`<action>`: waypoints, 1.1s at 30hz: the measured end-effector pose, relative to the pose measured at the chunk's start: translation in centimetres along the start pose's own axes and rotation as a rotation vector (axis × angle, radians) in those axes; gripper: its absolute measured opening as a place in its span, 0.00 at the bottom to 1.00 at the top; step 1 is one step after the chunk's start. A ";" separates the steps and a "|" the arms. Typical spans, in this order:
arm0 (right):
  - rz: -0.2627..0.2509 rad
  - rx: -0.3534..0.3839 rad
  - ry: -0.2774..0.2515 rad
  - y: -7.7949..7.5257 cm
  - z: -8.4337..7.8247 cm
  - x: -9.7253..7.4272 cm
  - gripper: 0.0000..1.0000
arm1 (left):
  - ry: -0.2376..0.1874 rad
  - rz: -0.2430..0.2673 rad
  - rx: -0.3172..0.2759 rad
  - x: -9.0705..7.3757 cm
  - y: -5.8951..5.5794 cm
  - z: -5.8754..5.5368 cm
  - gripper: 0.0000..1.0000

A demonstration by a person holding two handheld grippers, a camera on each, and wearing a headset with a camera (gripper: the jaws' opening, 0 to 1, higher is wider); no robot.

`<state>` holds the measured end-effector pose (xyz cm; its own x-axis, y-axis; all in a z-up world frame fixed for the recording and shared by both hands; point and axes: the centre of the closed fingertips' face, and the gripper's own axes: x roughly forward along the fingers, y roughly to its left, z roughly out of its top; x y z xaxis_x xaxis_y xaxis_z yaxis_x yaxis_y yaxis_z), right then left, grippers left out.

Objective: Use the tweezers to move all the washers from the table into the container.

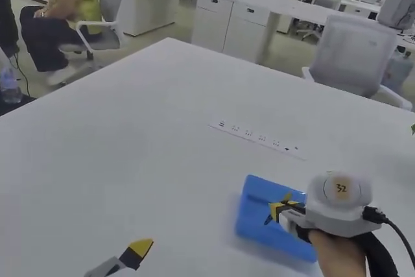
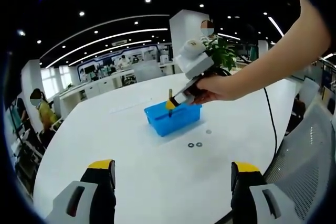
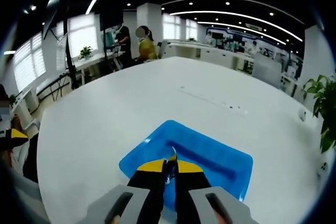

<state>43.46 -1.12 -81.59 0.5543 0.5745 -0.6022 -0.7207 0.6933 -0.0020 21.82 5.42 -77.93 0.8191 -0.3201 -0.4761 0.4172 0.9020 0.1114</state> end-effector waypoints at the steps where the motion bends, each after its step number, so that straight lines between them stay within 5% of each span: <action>1: 0.000 -0.003 0.005 0.1 0.0 0.0 0.02 | 0.002 0.000 0.002 0.0 0.0 0.0 0.93; 6: 0.001 -0.053 -0.003 0.2 0.1 0.1 0.03 | -0.001 0.005 0.002 0.0 0.1 0.0 0.93; 12: -0.001 -0.011 0.018 -0.1 0.2 0.0 0.03 | 0.003 0.017 0.008 0.0 0.3 0.0 0.93; 18: 0.015 0.121 -0.074 0.4 1.8 -1.9 0.04 | -0.001 0.020 0.005 0.0 0.3 0.1 0.93; 33: 0.081 0.114 -0.156 3.4 3.0 -6.5 0.03 | -0.035 -0.011 0.012 -0.2 -0.4 0.7 0.95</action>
<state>38.67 -1.18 -75.25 0.5608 0.6847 -0.4655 -0.7185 0.6818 0.1373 21.77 4.96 -77.24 0.8276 -0.3396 -0.4468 0.4303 0.8951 0.1166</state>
